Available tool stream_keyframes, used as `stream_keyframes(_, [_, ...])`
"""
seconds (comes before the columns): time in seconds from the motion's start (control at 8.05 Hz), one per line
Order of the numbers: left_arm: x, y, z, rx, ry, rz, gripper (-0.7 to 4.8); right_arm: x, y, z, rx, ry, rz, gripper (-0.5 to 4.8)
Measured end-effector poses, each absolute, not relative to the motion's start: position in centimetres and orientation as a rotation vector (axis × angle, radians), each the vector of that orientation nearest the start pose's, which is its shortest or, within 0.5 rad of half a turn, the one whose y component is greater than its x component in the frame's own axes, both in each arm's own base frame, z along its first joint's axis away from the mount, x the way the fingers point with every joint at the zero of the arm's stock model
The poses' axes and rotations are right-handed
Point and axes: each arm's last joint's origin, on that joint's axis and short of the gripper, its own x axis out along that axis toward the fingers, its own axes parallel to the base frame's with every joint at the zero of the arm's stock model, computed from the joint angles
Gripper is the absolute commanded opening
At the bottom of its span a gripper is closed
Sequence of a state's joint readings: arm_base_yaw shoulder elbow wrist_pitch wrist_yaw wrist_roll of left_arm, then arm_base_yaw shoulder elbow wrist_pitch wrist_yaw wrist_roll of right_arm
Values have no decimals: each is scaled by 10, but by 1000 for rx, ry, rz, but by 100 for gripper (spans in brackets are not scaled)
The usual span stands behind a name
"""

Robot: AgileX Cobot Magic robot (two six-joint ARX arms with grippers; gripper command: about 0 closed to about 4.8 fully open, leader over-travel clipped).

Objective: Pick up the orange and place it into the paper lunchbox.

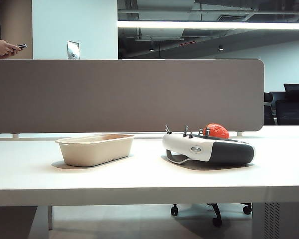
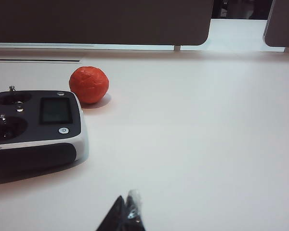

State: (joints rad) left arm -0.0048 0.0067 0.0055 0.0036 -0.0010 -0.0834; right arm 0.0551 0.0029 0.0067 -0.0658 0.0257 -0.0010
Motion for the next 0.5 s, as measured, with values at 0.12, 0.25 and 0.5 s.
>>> stream_keyframes(0.12, [98,0,165,-83,0,-4,-6,97,5,159,-3,62,29,-5])
stream_keyframes(0.25, [98,0,164,-83,5,-4,-5,97,5,159,-3,62,29,-5])
stream_keyframes(0.5, [98,0,160,-83,48,-2,-5,97,5,159,-3,62,29,-5])
